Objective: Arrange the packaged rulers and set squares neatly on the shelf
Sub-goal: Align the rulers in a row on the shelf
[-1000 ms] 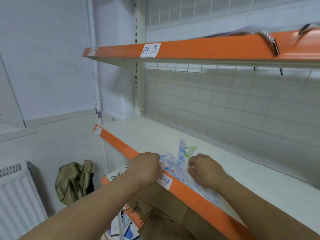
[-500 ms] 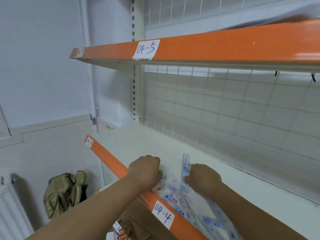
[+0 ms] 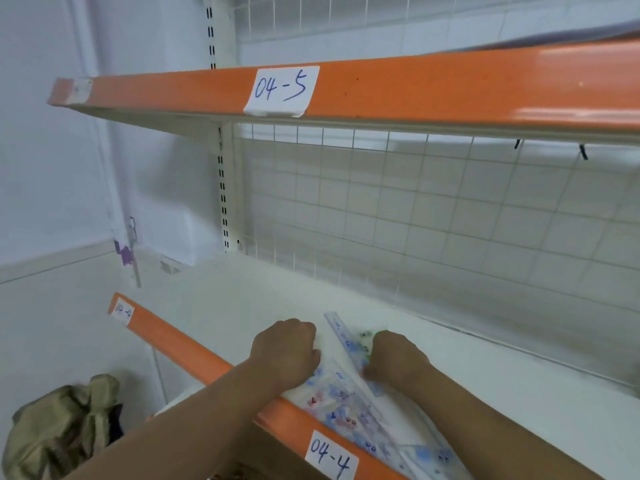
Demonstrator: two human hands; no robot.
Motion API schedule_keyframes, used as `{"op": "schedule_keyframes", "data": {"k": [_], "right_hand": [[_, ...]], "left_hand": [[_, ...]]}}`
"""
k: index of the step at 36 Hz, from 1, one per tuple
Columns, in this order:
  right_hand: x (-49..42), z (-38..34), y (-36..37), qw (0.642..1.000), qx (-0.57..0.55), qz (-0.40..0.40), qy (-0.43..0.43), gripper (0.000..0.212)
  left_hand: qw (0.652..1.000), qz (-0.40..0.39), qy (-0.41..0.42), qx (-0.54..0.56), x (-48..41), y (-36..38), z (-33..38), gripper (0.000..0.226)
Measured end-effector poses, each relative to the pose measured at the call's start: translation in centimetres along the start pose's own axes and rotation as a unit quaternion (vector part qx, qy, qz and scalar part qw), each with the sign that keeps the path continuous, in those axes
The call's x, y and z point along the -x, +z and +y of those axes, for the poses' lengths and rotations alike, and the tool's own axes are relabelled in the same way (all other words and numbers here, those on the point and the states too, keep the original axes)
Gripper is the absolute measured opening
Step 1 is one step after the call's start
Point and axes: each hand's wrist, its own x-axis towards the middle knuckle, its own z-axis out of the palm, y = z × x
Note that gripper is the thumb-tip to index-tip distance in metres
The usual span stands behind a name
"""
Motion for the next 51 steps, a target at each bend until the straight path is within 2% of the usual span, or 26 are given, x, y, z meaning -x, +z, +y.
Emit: {"op": "schedule_keyframes", "data": {"k": [1,3,9,11,15,17,19,22,25,29,32,34,36,39,41,43,46,51], "right_hand": [[-0.1,-0.1,0.1,1.000,-0.003,0.000,0.008,0.022],[-0.2,-0.1,0.2,1.000,-0.003,0.002,0.017,0.013],[0.3,-0.7,-0.3,0.999,-0.013,-0.015,0.041,0.010],[0.3,-0.7,-0.3,0.999,-0.034,-0.005,0.039,0.023],[0.6,-0.7,-0.6,0.989,-0.132,0.029,0.053,0.009],[0.8,-0.6,-1.0,0.972,-0.225,0.036,0.059,0.016],[1.5,-0.7,-1.3,0.933,-0.353,0.027,0.064,0.027],[2.4,-1.2,-1.5,0.882,-0.468,0.003,0.053,0.025],[2.8,-1.6,-1.3,0.852,-0.521,-0.018,0.050,0.019],[2.9,-1.8,-0.9,0.829,-0.556,-0.036,0.055,0.019],[3.0,-1.8,-0.7,0.821,-0.567,-0.039,0.049,0.017],[3.1,-1.9,-0.8,0.834,-0.549,-0.035,0.044,0.016],[3.2,-2.0,-1.0,0.872,-0.487,-0.028,0.038,0.019],[3.1,-1.7,-1.1,0.961,-0.276,0.017,0.004,0.030],[3.0,-1.2,-0.9,0.989,-0.122,0.077,-0.012,0.028],[3.1,-0.6,-0.7,0.990,-0.030,0.134,-0.015,0.022],[3.1,0.2,-0.8,0.975,0.037,0.209,-0.059,0.015],[2.6,1.3,-0.6,0.967,0.096,0.196,-0.134,0.043]], "left_hand": [[1.000,-0.003,0.004,0.001,-0.1,0.1,-0.2,0.034],[1.000,-0.010,0.010,0.003,-0.3,0.3,-0.4,0.034],[0.999,-0.024,0.029,0.001,-0.8,0.8,-0.8,0.036],[0.999,-0.027,0.035,0.000,-1.0,0.9,-1.0,0.036],[0.999,-0.030,0.044,0.012,-1.4,1.0,-1.0,0.037],[0.998,-0.029,0.047,0.023,-1.6,1.0,-0.7,0.038],[0.998,-0.025,0.054,0.037,-1.7,0.8,-0.4,0.040],[0.995,-0.027,0.071,0.059,-1.7,0.7,0.4,0.051],[0.994,-0.016,0.083,0.074,-1.6,0.7,1.3,0.054],[0.994,0.015,0.082,0.069,-1.2,0.4,2.2,0.028],[0.995,0.021,0.080,0.061,-1.2,0.3,2.4,0.024],[0.995,0.017,0.082,0.051,-1.3,0.3,2.5,0.025],[0.996,0.020,0.085,0.036,-1.4,0.6,2.3,0.025],[0.996,0.029,0.080,0.008,-1.7,0.8,1.7,0.021],[0.997,0.031,0.072,-0.004,-1.8,0.9,1.1,0.022],[0.997,0.034,0.064,-0.011,-2.0,0.9,0.5,0.025],[0.998,0.037,0.051,-0.018,-2.2,0.7,-0.3,0.027],[0.998,0.020,0.057,-0.019,-2.3,0.8,-0.9,0.033]]}}
